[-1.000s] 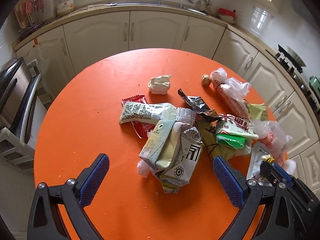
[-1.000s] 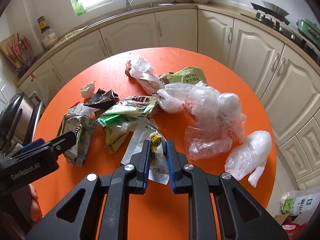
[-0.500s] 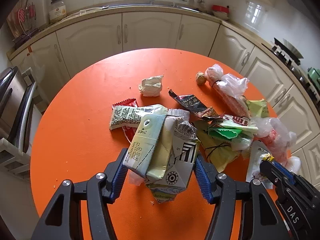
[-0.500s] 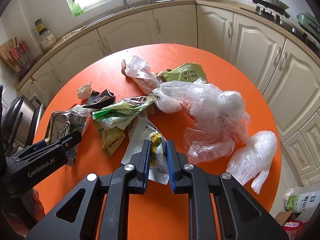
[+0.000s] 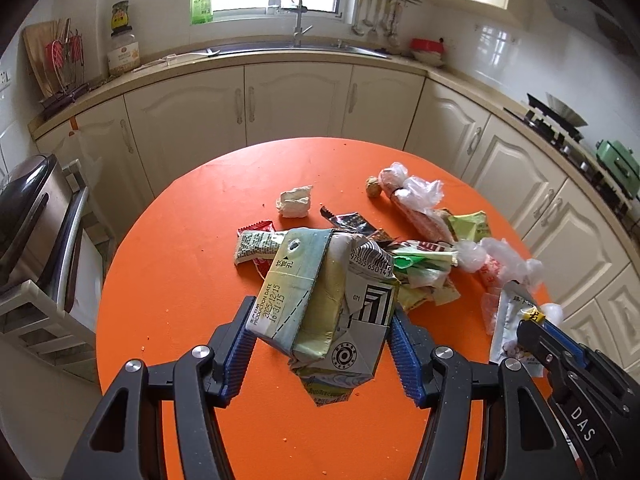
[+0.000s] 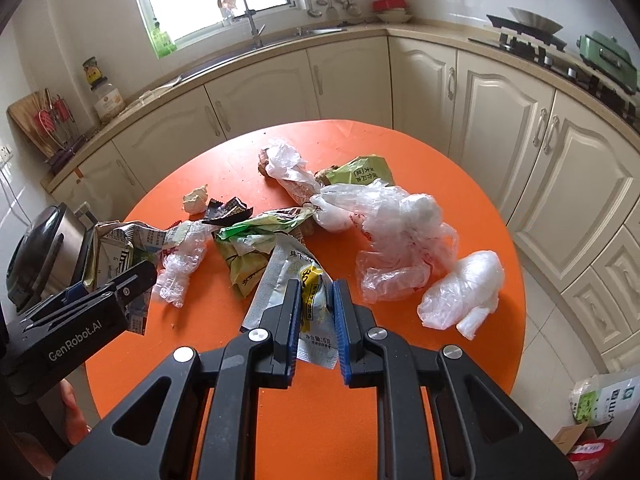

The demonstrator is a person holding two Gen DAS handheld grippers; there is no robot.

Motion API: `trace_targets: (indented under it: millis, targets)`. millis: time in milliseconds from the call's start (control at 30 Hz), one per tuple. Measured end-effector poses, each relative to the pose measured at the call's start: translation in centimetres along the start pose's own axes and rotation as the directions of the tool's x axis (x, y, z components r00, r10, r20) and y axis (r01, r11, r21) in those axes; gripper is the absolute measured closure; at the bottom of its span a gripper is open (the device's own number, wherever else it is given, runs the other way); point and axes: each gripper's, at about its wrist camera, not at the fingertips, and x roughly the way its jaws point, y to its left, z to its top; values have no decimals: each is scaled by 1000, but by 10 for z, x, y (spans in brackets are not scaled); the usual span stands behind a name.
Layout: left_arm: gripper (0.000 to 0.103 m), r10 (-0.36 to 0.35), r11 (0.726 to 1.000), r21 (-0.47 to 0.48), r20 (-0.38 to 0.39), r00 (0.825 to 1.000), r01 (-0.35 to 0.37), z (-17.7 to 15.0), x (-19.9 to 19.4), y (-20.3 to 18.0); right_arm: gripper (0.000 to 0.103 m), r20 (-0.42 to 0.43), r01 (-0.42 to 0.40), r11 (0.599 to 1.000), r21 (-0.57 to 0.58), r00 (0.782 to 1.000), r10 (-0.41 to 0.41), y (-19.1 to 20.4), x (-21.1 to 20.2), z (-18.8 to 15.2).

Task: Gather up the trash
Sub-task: 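Grasp the white snack packet with the right tool while the left tool grasps crumpled wrappers, then carry both held wrappers over the blue bin and open both tools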

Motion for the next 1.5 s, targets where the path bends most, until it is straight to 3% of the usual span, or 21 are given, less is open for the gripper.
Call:
trace_targets:
  millis: [400,700,867,1067,1233,1433,1500]
  targets:
    - [45,-118,984,134,7,993,116,-23,-38,-76,87,96,57,993,106,993,-67,-61,-65,-17]
    - [45,-195,930,306,-66,979,206,-42,-30,-184,87,121,117,954,275,981,-155,-161,-103,-40]
    - [45,-243,869,408,-141,960,280,-56,-7,-256,87,94,179,908,379,968,-231,-223,-116,-55]
    - [45,-257,815,470,-228,939,338,-58,38,-317,87,39,245,852,462,954,-296,-285,-120,-74]
    - [43,-225,801,494,-274,935,338,-53,80,-361,87,-13,285,806,518,946,-325,-330,-115,-83]
    - [43,-223,793,500,-296,929,349,-44,120,-413,87,-65,301,787,538,946,-318,-363,-94,-82]
    - [35,-240,792,478,-327,914,379,-39,134,-425,87,-72,302,787,538,947,-314,-371,-87,-77]
